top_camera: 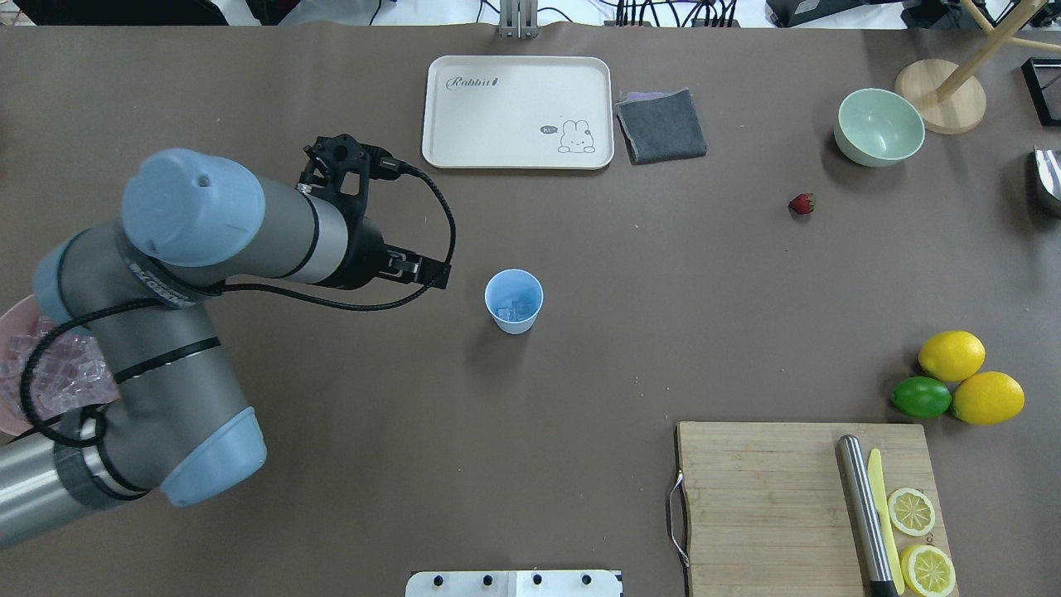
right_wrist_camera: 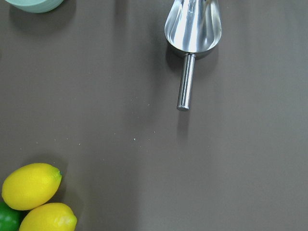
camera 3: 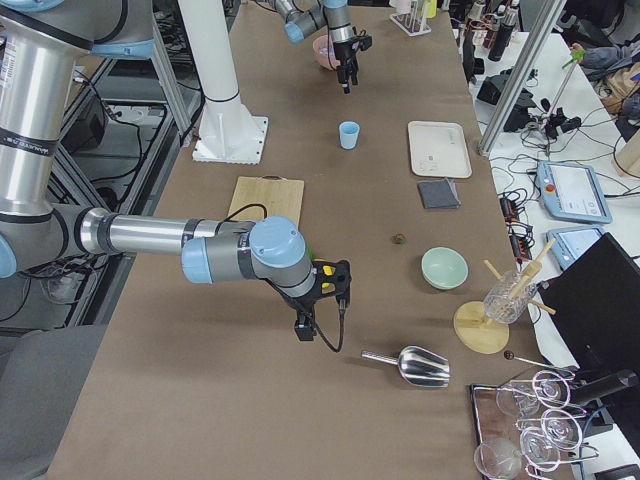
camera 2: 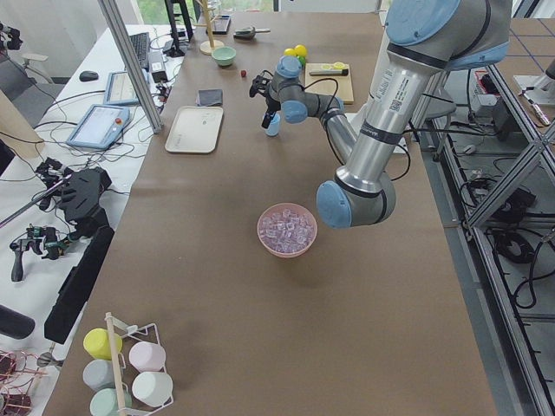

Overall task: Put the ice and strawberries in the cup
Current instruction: 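Return the left gripper to the pink ice bowl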

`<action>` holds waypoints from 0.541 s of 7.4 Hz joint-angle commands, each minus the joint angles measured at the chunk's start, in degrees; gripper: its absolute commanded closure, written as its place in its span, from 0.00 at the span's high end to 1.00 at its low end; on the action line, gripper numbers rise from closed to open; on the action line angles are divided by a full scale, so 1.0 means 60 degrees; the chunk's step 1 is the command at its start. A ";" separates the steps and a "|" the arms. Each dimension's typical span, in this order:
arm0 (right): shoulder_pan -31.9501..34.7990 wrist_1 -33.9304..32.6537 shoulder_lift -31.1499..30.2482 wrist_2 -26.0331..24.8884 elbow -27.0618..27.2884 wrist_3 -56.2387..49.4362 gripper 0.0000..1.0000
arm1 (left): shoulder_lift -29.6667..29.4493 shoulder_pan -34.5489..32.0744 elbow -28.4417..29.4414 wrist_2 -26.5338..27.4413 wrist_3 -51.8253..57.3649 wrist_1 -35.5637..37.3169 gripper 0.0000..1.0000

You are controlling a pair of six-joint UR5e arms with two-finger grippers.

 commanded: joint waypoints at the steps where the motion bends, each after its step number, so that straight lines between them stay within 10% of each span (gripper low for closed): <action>1: 0.0000 0.0014 0.0003 -0.0114 -0.0001 -0.0015 1.00 | 0.1643 -0.0815 -0.1864 -0.0091 0.2484 0.2150 1.00; 4: 0.0000 0.0073 -0.0026 -0.0159 -0.0001 -0.0029 1.00 | 0.4297 -0.1830 -0.2223 -0.0165 0.4750 0.1268 1.00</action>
